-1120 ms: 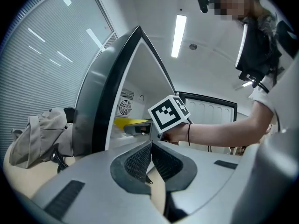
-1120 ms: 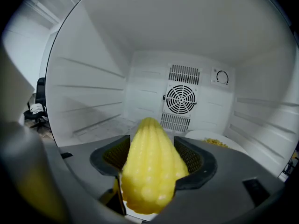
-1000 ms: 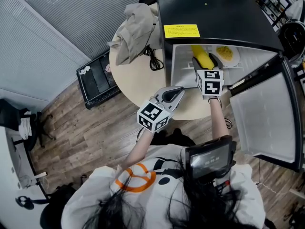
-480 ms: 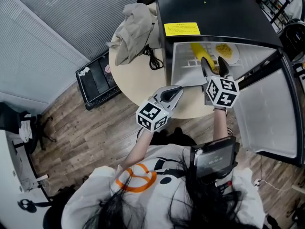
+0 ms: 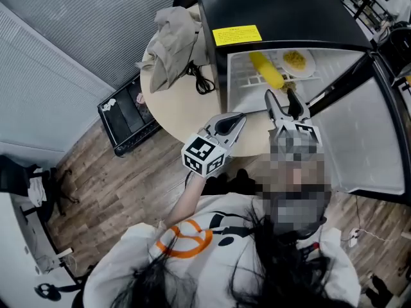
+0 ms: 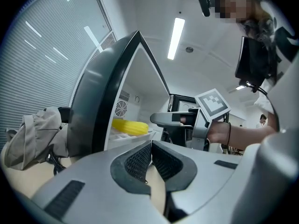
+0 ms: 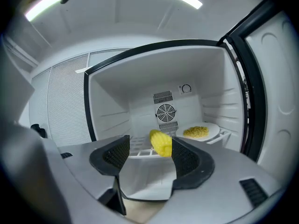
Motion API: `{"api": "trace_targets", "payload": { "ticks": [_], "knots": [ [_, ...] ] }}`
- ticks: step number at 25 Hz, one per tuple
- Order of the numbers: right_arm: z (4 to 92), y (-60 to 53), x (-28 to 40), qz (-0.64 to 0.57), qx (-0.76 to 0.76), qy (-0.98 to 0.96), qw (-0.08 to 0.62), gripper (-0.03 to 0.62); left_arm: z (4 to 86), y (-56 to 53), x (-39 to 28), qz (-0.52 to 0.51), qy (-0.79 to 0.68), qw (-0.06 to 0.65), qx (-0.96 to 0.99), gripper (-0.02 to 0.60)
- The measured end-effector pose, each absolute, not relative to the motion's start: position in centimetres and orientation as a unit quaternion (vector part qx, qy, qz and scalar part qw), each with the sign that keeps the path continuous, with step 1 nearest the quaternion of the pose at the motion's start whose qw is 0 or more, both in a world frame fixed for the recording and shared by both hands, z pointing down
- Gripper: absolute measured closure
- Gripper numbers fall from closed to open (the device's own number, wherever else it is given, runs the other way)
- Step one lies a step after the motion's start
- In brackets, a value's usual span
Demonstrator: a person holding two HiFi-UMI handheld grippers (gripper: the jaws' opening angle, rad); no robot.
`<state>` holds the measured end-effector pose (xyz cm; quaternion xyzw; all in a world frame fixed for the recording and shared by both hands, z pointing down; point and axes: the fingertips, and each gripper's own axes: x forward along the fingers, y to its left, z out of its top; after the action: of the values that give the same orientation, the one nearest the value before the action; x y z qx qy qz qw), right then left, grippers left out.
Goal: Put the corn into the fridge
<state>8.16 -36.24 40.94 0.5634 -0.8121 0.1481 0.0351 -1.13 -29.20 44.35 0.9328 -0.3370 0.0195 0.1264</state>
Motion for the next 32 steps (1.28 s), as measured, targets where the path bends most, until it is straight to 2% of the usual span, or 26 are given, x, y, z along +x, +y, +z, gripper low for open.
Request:
{"api": "trace_targets", "payload": {
  "ticks": [10,18,20,22,32],
  "knots": [
    [43.1,-31.9,6.5,0.174,0.581,-0.794,0.036,0.305,44.7,-27.8,-1.5,0.024,-0.291,0.131,0.947,0.571],
    [45.2,-27.7,5.3,0.188,0.598,-0.777,0.049,0.348,46.2,-26.2,-1.5,0.026,-0.255,0.151,0.955,0.571],
    [45.5,-26.7,5.3,0.189,0.602,-0.774,0.05,0.379,46.6,-25.6,-1.1,0.027,-0.246,0.156,0.956,0.571],
    [45.5,-25.9,5.4,0.186,0.606,-0.772,0.05,0.44,46.7,-25.0,-0.6,0.029,-0.238,0.158,0.958,0.571],
    [45.4,-23.6,6.7,0.184,0.607,-0.772,0.044,0.497,46.6,-23.9,1.3,0.031,-0.228,0.157,0.96,0.571]
  ]
}}
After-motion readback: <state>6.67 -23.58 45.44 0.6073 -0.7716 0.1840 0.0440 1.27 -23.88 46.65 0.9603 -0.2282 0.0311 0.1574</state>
